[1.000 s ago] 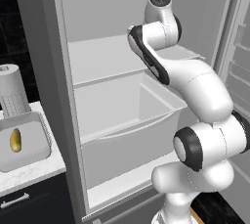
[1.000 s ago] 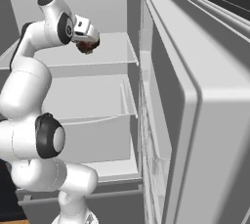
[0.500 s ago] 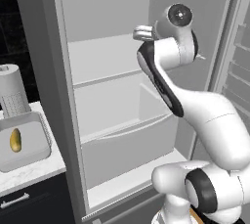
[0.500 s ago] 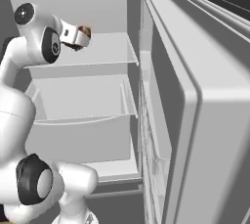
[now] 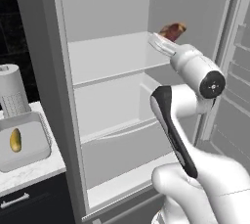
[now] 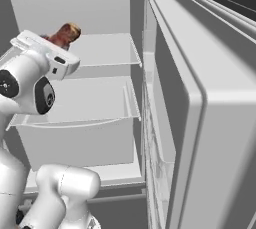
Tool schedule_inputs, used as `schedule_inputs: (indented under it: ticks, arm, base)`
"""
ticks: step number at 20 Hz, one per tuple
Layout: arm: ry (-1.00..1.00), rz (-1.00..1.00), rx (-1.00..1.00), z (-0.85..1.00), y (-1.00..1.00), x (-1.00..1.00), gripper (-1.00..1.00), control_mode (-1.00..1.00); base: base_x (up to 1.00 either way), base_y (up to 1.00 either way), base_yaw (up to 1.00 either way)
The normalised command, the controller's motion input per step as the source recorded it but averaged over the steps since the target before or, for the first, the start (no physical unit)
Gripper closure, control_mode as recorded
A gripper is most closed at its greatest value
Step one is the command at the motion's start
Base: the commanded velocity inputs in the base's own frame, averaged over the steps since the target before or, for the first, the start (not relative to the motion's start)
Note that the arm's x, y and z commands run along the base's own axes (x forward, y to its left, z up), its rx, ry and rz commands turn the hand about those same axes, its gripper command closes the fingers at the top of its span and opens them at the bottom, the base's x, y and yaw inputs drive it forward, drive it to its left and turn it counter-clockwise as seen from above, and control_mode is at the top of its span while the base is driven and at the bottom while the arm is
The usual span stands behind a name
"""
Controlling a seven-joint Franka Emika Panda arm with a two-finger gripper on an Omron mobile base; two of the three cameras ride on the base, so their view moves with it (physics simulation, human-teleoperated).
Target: Place one cucumber and one steak in each tupperware on the nearby counter, to pack two identical lunches.
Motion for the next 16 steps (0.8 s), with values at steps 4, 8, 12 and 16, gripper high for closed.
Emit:
schedule_inputs:
  ticks: [4,8,12,16]
  arm:
    - [-0.14,0.01,0.02,-0.04,-0.02,-1.00,1.00,-1.00]
    - [0.00,0.04,0.00,-0.20,0.00,-0.75,1.00,1.00]
    - [0.00,0.00,0.00,0.00,0.00,0.00,1.00,1.00]
    - [0.00,0.00,0.00,0.00,0.00,0.00,1.00,1.00]
  base:
    - [0.00,0.00,0.00]
    - [-0.25,0.00,0.01]
    - [-1.00,0.00,0.03]
    - [-1.00,0.53,0.06]
